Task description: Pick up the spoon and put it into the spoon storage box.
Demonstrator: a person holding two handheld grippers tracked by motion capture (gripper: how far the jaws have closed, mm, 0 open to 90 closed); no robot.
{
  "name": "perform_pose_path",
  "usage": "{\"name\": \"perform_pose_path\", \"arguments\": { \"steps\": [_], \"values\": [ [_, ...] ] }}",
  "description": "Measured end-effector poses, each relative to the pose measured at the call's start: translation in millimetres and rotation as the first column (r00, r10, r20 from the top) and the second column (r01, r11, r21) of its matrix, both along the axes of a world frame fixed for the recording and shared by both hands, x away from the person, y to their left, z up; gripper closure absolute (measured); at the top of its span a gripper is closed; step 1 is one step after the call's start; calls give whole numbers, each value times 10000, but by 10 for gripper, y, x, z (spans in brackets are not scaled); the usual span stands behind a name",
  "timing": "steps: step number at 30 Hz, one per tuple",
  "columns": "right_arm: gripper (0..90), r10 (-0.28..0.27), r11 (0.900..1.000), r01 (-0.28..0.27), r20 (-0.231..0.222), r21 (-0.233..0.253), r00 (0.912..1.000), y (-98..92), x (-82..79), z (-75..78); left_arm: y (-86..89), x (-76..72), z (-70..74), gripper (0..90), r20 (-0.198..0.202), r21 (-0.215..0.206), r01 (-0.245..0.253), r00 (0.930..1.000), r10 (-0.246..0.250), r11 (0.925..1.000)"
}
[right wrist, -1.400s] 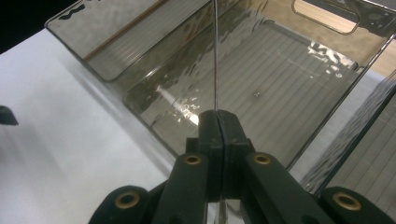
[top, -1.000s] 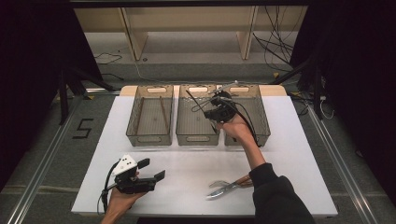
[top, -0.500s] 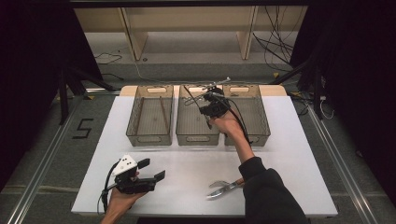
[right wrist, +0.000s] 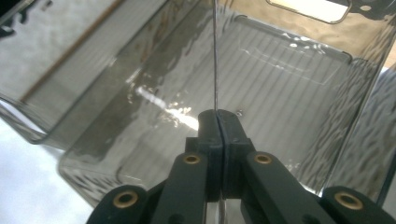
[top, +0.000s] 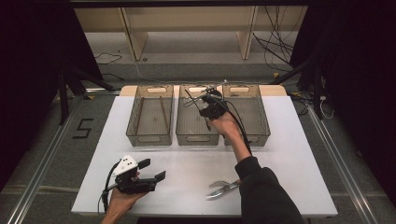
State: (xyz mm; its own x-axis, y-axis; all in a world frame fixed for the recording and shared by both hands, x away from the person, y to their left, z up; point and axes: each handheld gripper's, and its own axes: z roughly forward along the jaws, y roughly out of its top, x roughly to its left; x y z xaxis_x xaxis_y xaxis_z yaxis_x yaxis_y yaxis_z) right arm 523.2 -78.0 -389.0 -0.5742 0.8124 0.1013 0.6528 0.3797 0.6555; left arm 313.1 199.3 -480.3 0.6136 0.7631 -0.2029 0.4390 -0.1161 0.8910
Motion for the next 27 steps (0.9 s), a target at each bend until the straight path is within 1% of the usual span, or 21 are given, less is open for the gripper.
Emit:
{"name": "perform_pose_path", "arguments": {
  "steps": [1,4,10,11,12,13,15,17,19,22,23,24,25,27],
  "values": [
    [897,22,9999,-21,81,-148,10000,5,1,-8,4,1,0,176,14,-29,-10,10000,10,10000],
    [896,27,10000,-27,14,-40,10000,16,8,-27,13,2,2,176,16,-43,-16,10000,16,10000],
    [886,-33,9998,30,-140,-210,9999,44,31,-84,0,-3,-1,175,-5,-58,19,10000,-19,10000],
    [852,2,9997,-8,-221,-256,9998,46,33,-94,0,-3,-2,175,-15,-75,19,10000,-19,10000],
    [798,81,9998,-86,-305,-184,9995,45,37,-101,-1,-3,-2,175,-12,-94,-5,10000,5,10000],
    [771,144,9999,-147,-404,-85,9991,42,38,-101,2,-4,-2,175,-23,-89,-3,10000,3,10000],
    [740,304,9995,-305,-425,-27,9986,38,25,-85,4,-5,-1,175,-15,-99,-12,10000,12,10000],
    [701,541,9985,-544,-295,-91,9981,27,-2,-52,4,-4,-2,175,-25,-88,-9,10000,9,10000],
    [681,827,9965,-828,-180,-73,9964,-3,-42,-13,4,-3,-4,175,-20,-85,-10,10000,9,10000],
    [587,1169,9930,-1169,-14,139,9931,-61,-123,37,3,-4,-5,175,-29,-80,-5,10000,5,10000],
    [559,1324,9910,-1323,-5,214,9912,-85,-153,52,2,-3,-6,175,-30,-80,-4,10000,3,10000],
    [535,1446,9892,-1447,97,221,9895,-110,-187,65,3,-3,-6,174,-32,-33,30,10000,-30,10000],
    [505,1602,9866,-1608,221,291,9868,-141,-241,85,2,-4,-6,175,-31,-38,34,10000,-34,10000],
    [444,1957,9797,-1967,294,388,9802,-200,-329,120,0,-2,-8,174,-33,-38,38,10000,-38,10000]
  ]
}}
